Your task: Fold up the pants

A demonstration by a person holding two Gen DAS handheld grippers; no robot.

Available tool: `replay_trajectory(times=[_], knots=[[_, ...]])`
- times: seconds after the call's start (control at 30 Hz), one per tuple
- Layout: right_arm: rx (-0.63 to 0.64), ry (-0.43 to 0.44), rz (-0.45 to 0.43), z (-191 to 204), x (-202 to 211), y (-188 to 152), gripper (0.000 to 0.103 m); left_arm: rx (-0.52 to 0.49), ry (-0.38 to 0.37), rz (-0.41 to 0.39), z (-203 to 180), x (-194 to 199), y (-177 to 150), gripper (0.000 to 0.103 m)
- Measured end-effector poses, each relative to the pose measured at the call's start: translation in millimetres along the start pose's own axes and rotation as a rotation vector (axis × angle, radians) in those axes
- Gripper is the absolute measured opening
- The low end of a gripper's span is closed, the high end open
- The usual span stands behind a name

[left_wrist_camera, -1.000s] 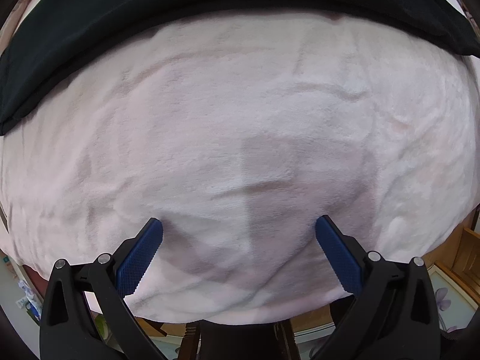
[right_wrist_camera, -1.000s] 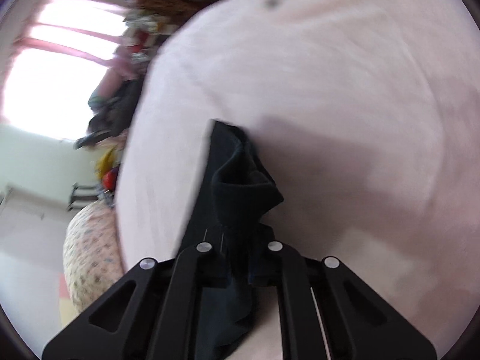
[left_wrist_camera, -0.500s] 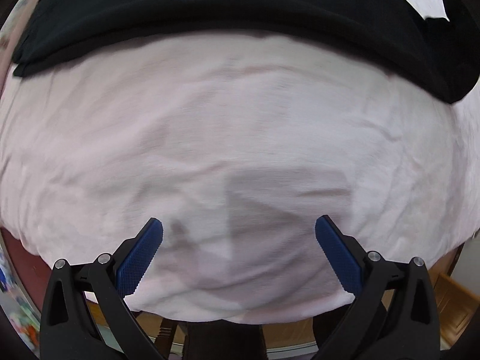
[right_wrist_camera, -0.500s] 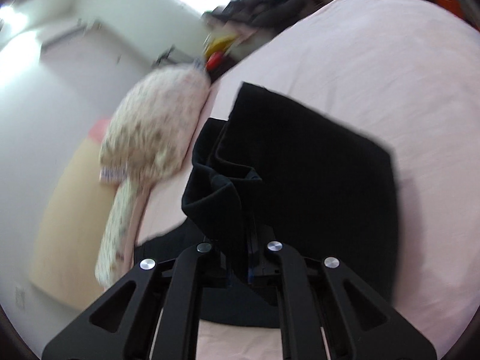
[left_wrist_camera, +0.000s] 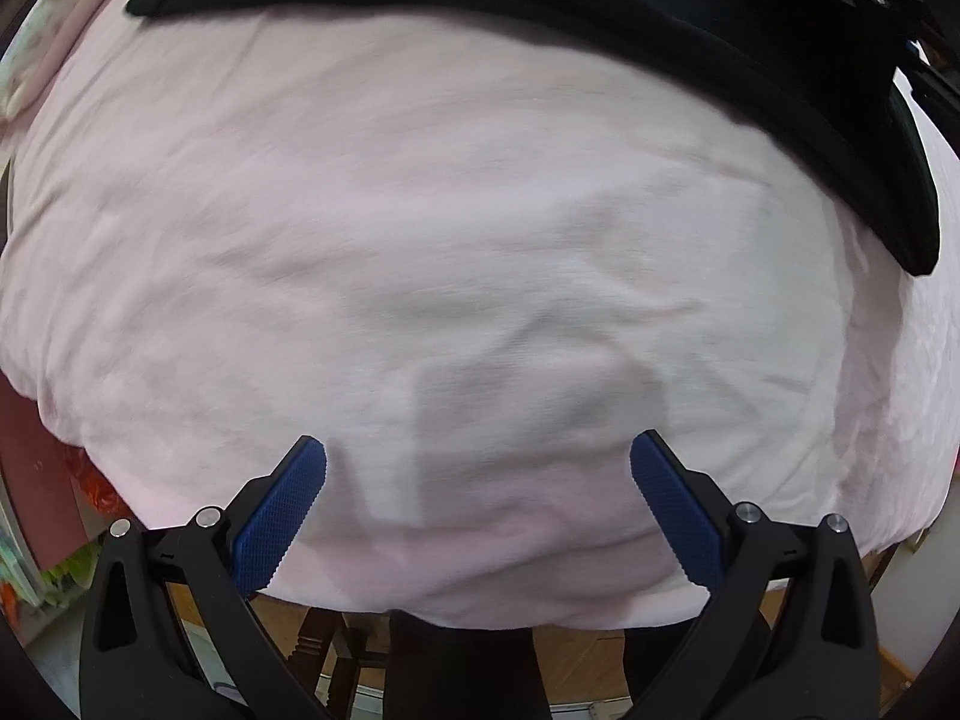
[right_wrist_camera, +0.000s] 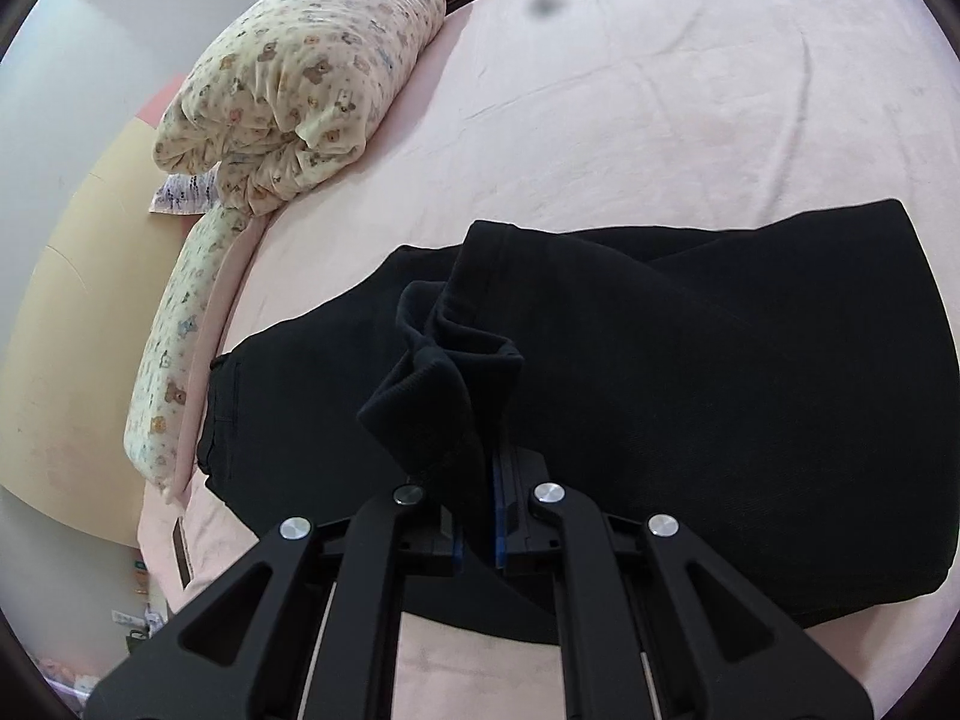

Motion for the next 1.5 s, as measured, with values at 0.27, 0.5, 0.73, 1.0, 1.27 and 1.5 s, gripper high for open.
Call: replay_trajectory(times=[0.27,0.5,0.73,1.0,1.27,1.5], knots=[[0.169,-0.112,0.026,16,-32,-15,0.008,0.041,0.007,0.003,28,-20,12,0.102],[0.607,-0.17,0.122,41,-39,-60,0.053,0.042,0.004,0.005,20,-18,1,0.102],[0.555,-0.003,0.017,53,16,-51,0.046,0.039,-0.015,-0.031,21,-15,19,0.102],[0.584,-0.066,0.044,29,-10,-41,0.037,0.023,-0.014,-0.025,22,-20,18,0.102],[0.905,-0.183,0.071,34,-46,-60,0.019,0.043,0.017,-0.011,42,-29,12,0.102],[0.885,-0.16,-0.003,40,-29,-45,0.01,0.067,0.018,-0.007,41,-34,9,0.102]])
Point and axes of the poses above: each gripper's, at about its wrist camera, not at the fingertips, and x roughly against the way its jaws point, z to its left, y to its top, the point moved 8 cm from there along -x, roughly the way its jaws point, and after that the axes turned 15 degrees about -z, right-handed, at the moved point
